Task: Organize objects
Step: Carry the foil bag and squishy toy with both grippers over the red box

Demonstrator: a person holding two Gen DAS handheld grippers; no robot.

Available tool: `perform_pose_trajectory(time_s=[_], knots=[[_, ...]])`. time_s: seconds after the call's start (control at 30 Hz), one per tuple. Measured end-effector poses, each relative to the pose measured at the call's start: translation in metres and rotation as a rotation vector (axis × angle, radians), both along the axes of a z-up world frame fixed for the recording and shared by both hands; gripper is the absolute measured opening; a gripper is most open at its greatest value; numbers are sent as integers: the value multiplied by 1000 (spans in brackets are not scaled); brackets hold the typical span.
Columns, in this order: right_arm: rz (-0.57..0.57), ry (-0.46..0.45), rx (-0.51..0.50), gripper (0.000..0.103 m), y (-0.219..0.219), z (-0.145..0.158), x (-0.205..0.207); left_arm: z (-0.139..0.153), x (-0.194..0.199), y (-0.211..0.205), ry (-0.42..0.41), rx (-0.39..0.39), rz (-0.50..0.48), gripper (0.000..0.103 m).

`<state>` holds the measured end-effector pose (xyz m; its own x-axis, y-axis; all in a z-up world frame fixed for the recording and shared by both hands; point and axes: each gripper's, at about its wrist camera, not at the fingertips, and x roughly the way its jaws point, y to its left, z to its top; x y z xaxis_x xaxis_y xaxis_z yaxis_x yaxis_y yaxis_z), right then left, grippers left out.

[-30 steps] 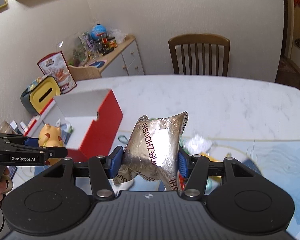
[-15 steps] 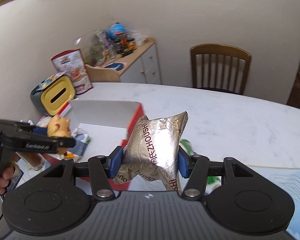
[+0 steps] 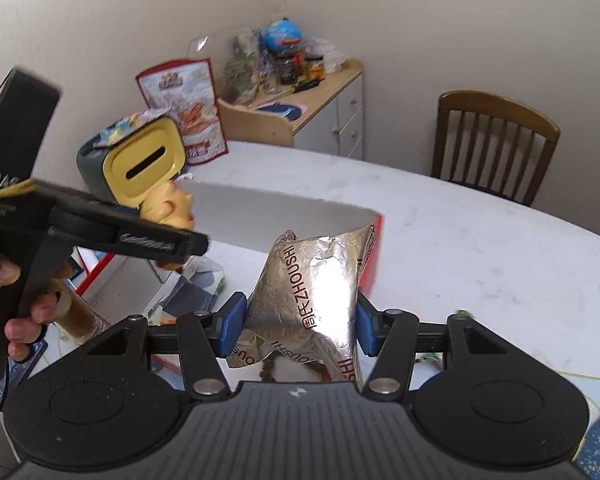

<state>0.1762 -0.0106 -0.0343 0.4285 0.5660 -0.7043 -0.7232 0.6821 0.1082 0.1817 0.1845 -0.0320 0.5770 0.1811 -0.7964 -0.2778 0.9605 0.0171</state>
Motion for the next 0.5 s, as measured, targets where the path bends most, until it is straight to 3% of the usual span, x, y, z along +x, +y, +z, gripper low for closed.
perform_pose_trajectory(time_s=[0.5], knots=[[113, 73, -154, 55, 71, -55, 2, -44, 50, 5, 79, -7, -91, 61]])
